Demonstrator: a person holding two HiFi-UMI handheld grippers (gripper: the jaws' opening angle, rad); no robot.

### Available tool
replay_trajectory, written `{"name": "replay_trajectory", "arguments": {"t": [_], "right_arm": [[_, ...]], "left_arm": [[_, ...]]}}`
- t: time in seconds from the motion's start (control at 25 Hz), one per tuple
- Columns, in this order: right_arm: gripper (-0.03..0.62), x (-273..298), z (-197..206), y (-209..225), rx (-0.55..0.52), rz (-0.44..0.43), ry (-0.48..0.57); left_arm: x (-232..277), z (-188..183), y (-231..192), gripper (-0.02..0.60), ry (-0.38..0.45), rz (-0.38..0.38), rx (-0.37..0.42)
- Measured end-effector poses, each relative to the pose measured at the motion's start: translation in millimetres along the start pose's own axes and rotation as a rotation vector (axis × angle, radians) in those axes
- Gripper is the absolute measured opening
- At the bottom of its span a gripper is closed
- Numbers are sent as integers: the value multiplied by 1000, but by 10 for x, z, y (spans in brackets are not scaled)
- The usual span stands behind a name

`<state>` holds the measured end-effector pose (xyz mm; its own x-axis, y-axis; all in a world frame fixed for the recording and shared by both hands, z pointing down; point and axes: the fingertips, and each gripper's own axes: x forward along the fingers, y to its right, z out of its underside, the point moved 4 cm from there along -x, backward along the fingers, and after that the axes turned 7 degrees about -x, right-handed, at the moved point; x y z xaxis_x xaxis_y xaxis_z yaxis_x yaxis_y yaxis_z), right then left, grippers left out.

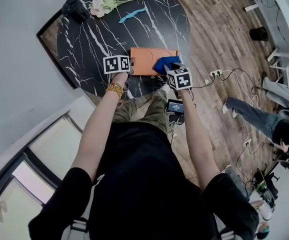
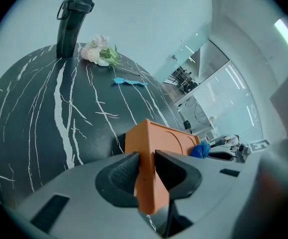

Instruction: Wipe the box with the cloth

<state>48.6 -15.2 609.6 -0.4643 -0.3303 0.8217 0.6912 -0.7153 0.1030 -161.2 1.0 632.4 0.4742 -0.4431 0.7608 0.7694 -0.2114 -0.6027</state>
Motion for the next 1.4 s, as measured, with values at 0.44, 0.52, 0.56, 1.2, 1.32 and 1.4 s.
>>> {"name": "replay_trajectory", "arguments": {"t": [0.44,0.52,0.56,1.2,1.32,1.4], "right_arm": [[67,-203,302,-366,14,-142,-42],[69,-330,224,-252,75,-168,32],[69,-417,159,-140,109,-168,83],[71,-132,20,1207,350,-594,262],[72,-14,3,1196,384,-661,234],[72,13,-1,1203,404,-698,221]], "left_arm": [[-20,-49,-4,103,-69,-35,61],[-108,-100,62,131,-93,-87,201],[-165,-140,143,172,-87,-93,265],[842,365,1407,125,-418,-237,804],[847,330,1399,104,-419,-259,794],[853,321,1402,112,-418,-249,745]]}}
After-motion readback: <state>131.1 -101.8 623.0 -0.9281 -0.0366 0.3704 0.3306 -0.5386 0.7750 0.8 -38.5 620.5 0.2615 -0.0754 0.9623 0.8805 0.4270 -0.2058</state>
